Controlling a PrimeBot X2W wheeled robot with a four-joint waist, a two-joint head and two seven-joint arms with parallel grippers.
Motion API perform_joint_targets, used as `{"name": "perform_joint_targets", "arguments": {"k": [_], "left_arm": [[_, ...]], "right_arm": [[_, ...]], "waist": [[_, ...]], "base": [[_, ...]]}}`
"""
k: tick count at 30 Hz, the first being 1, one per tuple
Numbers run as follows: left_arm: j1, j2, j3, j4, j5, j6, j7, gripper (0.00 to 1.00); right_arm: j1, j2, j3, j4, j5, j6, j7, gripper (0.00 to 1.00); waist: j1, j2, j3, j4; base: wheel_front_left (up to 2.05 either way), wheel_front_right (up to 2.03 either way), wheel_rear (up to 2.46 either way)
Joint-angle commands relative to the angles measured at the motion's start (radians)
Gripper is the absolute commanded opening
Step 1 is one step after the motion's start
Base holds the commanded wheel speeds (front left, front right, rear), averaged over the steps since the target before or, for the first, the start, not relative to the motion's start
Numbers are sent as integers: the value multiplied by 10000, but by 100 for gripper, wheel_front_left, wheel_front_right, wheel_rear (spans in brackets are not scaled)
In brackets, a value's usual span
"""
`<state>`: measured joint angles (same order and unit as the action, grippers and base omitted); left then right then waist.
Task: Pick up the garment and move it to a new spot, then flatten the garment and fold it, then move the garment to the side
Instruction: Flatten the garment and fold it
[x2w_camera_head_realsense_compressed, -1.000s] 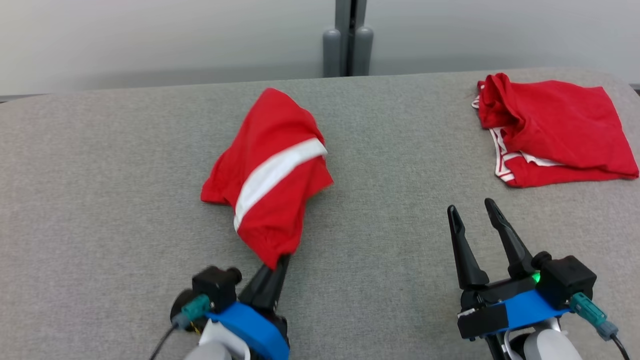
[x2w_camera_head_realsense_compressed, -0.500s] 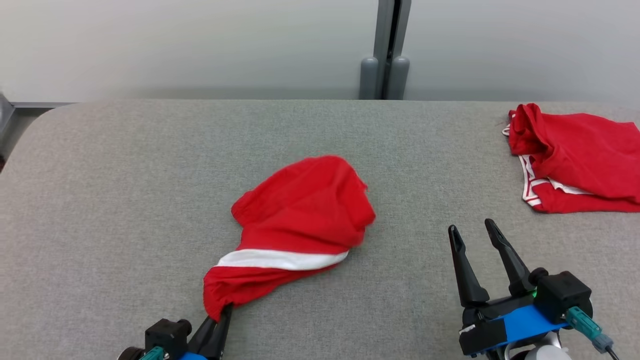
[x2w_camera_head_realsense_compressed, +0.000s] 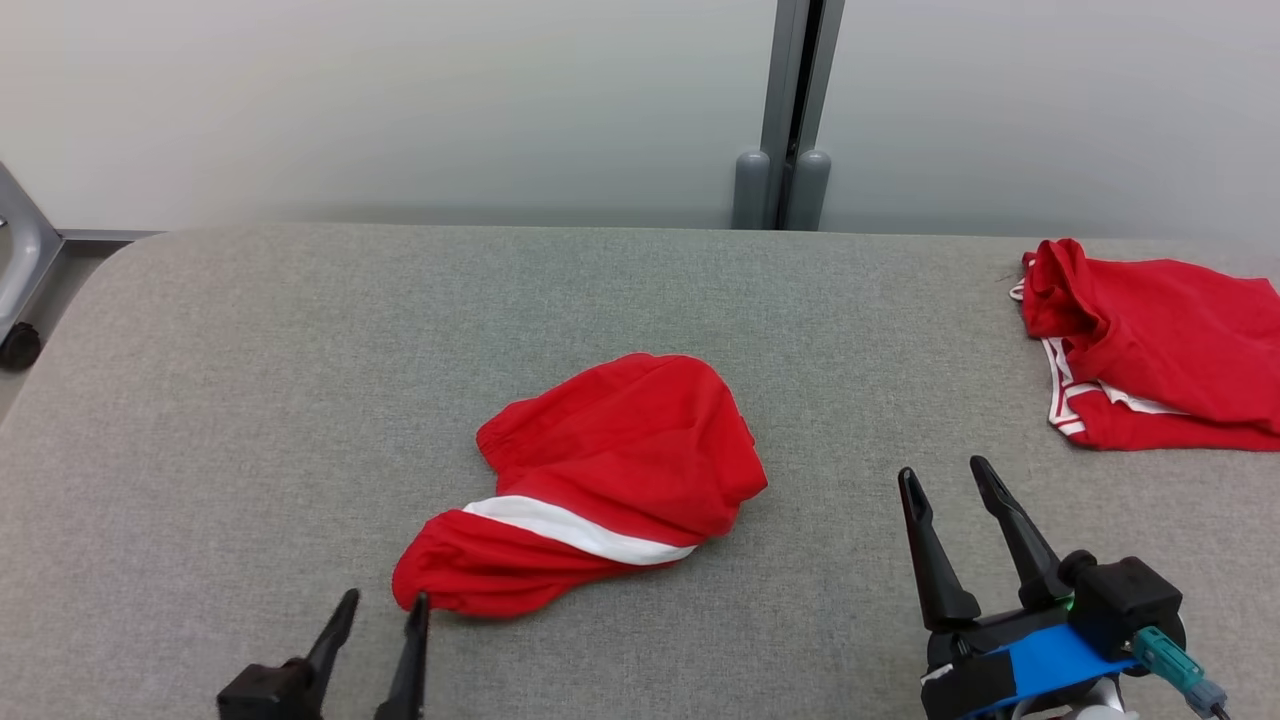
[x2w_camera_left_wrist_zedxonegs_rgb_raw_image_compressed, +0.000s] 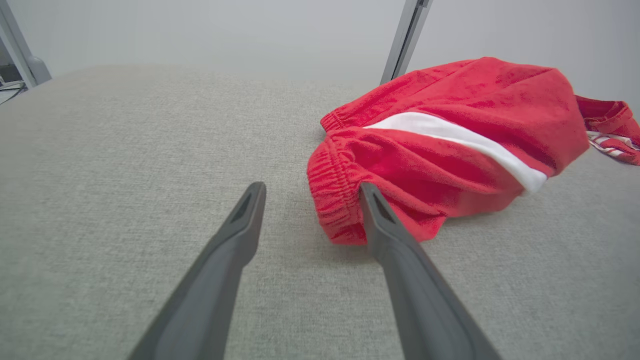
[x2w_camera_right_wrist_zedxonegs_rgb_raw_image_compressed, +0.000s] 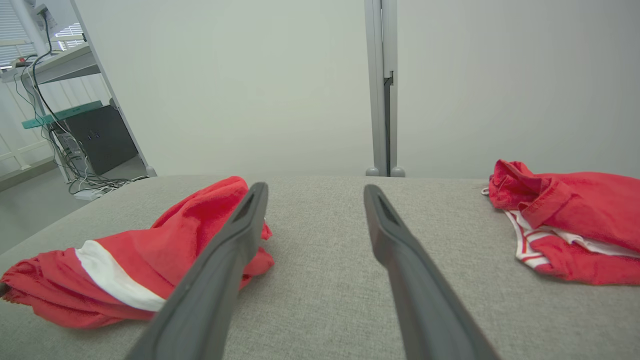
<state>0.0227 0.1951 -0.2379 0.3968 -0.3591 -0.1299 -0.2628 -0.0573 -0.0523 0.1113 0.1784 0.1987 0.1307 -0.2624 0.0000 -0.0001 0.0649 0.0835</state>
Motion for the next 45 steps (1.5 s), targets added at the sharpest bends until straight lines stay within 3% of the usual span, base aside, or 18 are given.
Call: {"name": "perform_joint_targets", "arguments": {"k": [1,9,12,19,37,45], "left_arm": [[120,5,144,-55,56,-6,-24,100],[402,-304,1480,-734,637,-9,-24,100],[287,-475,1539,-1072,775,-10,-24,100],[-344,-375,751,-956,581,-10,-24,100],[-1573,68,-1186,2250,-680,-11,-24,100],[-1692,-41,-1924,2791,-1022,-12,-21,100]], "right_arm": [[93,-57,-45,-19,30,1,-30,100],[211,-73,-167,-82,-22,1,-30,100],[202,-78,-187,-87,-34,1,-30,100],[52,-67,-58,-22,-26,1,-30,100],[-125,-39,-94,42,-17,1,-30,100],[-132,-25,-158,29,-35,1,-30,100]], "waist": [[0,1,-14,4],[0,1,-83,45],[0,1,-77,45],[0,1,-9,-131],[0,1,462,-784],[0,1,543,-794]], "base": [[0,0,0],[0,0,0],[0,0,0],[0,0,0],[0,0,0],[0,0,0]]}}
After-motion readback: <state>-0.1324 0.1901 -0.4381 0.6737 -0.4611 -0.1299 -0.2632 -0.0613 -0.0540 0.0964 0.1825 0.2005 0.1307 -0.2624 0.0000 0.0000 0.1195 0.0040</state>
